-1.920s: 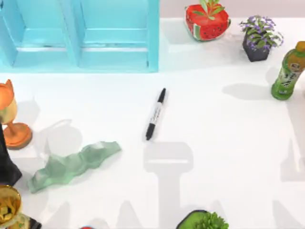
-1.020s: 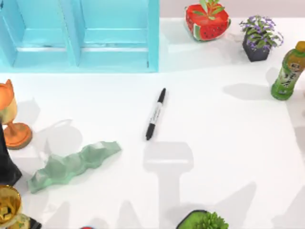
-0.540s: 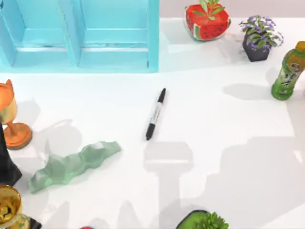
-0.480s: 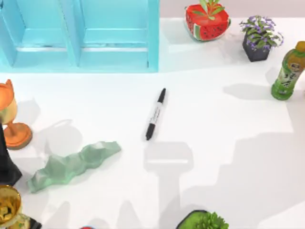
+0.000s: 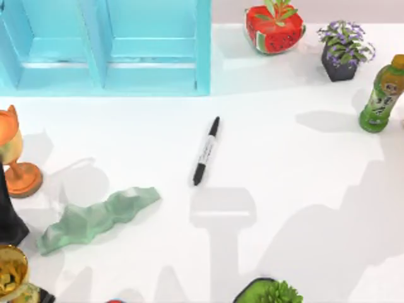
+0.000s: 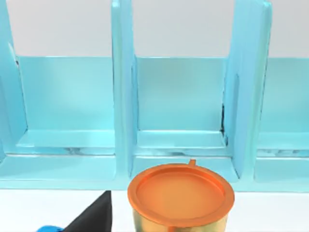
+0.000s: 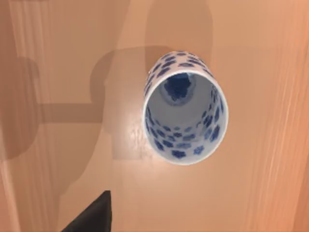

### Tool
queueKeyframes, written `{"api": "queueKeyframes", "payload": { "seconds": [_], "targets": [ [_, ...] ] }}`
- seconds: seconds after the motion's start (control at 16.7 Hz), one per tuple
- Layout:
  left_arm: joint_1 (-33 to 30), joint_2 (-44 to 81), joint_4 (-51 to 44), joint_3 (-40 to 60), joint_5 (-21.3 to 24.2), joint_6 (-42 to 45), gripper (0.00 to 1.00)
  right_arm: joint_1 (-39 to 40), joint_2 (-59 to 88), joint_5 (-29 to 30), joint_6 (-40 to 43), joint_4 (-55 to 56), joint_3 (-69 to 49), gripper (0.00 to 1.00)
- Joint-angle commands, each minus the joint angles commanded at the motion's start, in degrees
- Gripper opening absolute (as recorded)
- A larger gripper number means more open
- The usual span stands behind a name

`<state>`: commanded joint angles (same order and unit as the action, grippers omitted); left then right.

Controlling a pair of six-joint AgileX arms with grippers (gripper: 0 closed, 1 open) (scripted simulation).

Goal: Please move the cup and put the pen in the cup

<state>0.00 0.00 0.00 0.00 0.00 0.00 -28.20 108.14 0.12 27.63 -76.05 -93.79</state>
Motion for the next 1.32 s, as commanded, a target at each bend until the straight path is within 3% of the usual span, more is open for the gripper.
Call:
{"api": "queueKeyframes", "payload": {
  "seconds": [0.3,0.78,1.08,1.32],
  "targets": [
    [0.00,0.00,0.00,0.00,0.00,0.00,1.00,0.21,0.32,0.00,-0.20,2.43,2.29,1.00],
    [0.00,0.00,0.00,0.00,0.00,0.00,1.00,0.18,4.01,0.02,-0.24,21.01,16.84,1.00],
    [0.00,0.00,0.00,0.00,0.00,0.00,1.00,0.17,4.22,0.02,-0.23,21.67,17.44,1.00],
    [0.00,0.00,0.00,0.00,0.00,0.00,1.00,0.17,4.22,0.02,-0.23,21.67,17.44,0.70]
  ]
}}
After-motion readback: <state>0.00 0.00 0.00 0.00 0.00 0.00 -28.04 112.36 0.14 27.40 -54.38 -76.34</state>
